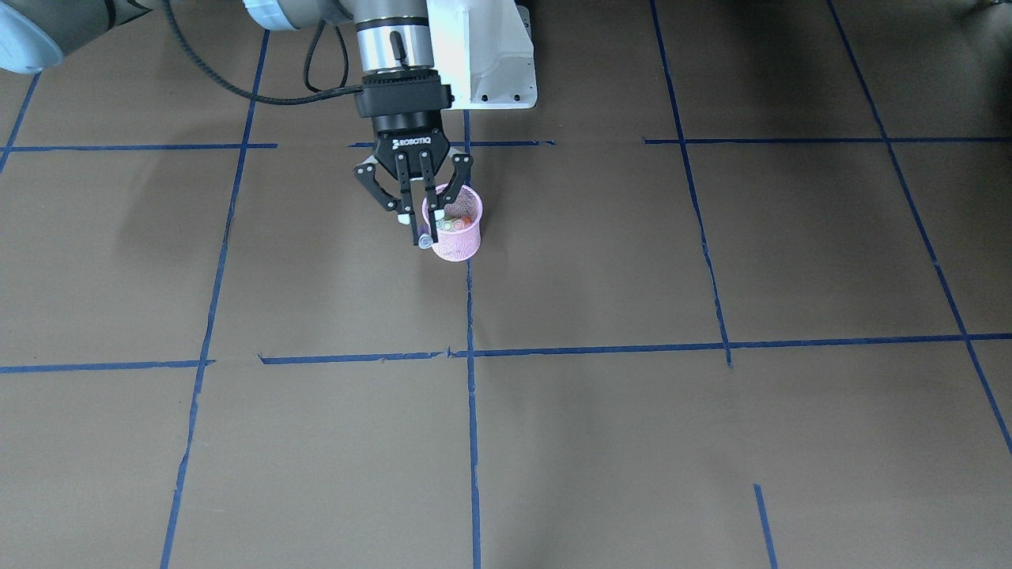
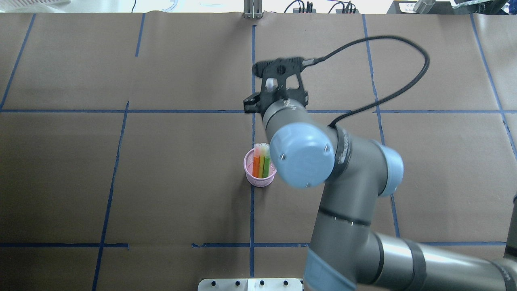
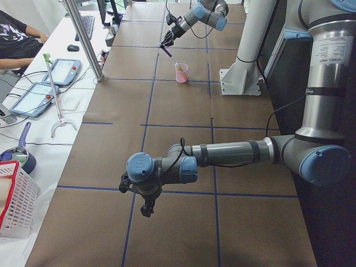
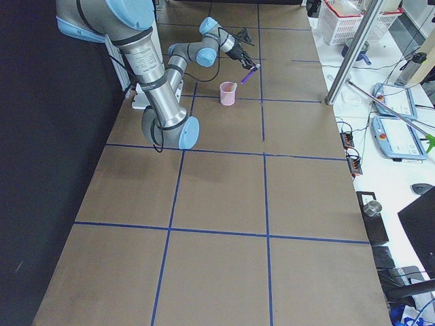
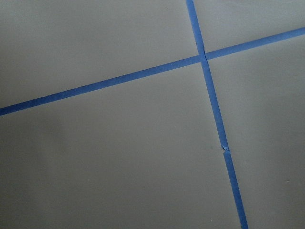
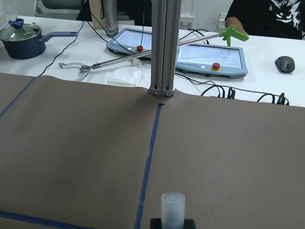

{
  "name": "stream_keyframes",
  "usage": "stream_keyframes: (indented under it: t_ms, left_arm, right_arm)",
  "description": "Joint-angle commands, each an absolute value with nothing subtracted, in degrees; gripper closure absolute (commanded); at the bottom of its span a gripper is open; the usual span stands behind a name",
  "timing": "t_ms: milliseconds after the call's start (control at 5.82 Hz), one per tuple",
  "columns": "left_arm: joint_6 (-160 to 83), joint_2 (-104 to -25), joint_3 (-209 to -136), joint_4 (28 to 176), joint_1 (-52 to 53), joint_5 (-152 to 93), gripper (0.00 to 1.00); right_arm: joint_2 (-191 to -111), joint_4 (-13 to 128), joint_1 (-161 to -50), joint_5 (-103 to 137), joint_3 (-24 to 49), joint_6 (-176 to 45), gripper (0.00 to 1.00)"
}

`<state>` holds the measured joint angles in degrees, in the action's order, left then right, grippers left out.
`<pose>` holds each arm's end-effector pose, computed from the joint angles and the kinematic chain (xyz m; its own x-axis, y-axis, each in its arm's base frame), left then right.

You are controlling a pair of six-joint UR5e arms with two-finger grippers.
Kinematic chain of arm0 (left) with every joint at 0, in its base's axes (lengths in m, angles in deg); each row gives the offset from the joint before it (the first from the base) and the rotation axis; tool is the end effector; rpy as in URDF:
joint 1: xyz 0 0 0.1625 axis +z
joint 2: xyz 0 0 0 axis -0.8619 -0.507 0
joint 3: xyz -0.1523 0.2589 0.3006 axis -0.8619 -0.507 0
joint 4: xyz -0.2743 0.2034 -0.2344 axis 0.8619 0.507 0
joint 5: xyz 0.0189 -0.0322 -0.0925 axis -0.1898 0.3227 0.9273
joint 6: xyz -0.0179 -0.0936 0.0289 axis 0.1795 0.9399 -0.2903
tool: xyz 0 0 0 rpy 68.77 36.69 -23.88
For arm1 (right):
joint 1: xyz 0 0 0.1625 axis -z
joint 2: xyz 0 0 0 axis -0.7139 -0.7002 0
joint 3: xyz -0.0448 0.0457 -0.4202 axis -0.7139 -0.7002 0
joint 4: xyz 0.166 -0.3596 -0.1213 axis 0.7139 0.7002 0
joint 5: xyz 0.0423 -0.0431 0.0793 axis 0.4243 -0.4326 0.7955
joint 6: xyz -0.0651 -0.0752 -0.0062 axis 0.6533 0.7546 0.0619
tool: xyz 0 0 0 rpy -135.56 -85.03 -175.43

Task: Collect pens into pen holder
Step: 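Hold the purple marker above the cup with the right gripper, aligning it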

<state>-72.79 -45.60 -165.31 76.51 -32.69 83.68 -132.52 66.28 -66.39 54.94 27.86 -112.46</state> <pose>-0.0824 -0.4857 0.7057 0.6811 0.2598 -0.6845 -0.2048 0.9652 0.1626 -0.4979 -0.3841 0.1169 0.7166 -0.1499 0.6812 -0.4350 0.6674 0.6045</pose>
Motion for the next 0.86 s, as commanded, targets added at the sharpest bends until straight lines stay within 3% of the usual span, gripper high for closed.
stream_keyframes:
  t_ms: [0,687]
  left_arm:
    - [-72.71,-45.68,-165.4,76.51,-32.75,83.62,0.0]
    - [-72.8,-45.68,-165.66,76.51,-32.75,83.62,0.0]
  right_arm:
    - [-132.76,71.46,-58.15,50.66,34.62,-114.31,1.0]
    - [-133.64,72.56,-57.59,48.3,34.94,-115.2,0.99]
